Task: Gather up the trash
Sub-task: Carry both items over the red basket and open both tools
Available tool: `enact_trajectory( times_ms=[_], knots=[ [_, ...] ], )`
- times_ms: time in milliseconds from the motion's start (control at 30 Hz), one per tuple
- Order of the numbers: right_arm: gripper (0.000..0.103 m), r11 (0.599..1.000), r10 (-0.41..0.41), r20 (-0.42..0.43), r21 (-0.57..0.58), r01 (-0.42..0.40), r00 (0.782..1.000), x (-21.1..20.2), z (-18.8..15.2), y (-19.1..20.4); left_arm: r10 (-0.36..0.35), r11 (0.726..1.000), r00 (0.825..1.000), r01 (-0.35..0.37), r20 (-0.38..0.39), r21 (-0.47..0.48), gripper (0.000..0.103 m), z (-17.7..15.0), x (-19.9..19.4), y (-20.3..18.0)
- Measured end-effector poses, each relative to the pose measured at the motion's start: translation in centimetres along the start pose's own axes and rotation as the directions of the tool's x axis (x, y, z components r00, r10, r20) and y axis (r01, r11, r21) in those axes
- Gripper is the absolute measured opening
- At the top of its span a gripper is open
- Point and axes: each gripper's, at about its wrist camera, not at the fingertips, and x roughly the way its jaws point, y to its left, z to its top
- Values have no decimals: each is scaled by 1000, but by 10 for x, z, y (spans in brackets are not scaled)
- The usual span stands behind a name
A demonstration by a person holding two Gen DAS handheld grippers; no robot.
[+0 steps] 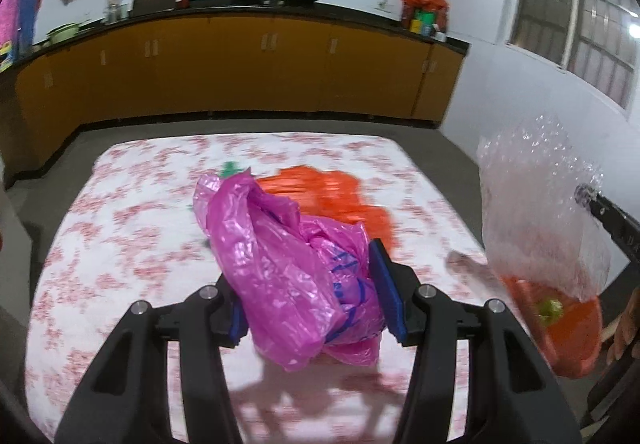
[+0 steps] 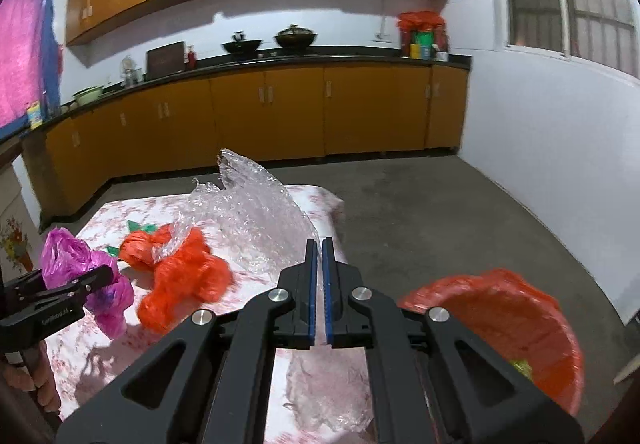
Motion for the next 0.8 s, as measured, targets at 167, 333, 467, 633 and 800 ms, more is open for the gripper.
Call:
enact_trajectory(
  times_ms=[167,333,467,633,800],
  knots=[
    [3,995,-89,8,40,88,996,-25,-7,-39,-94,995,996,94,-1,34,52,1,0,-49],
    [3,982,-175,15,70,174,984,-47,-13,-74,-198,976,980,197,-3,88,52,0,1,-104],
    [3,971,-223,10,91,221,975,-56,-18,-95,-273,953,962,274,-22,127,51,-3,5,-147],
    [3,962,-255,1,105,254,967,-62,-24,-112,-343,922,938,345,-41,177,51,-8,12,-194],
    [3,951,-285,1,124,283,959,-73,-29,-129,-395,893,914,405,-90,194,51,-18,22,-223]
  ],
)
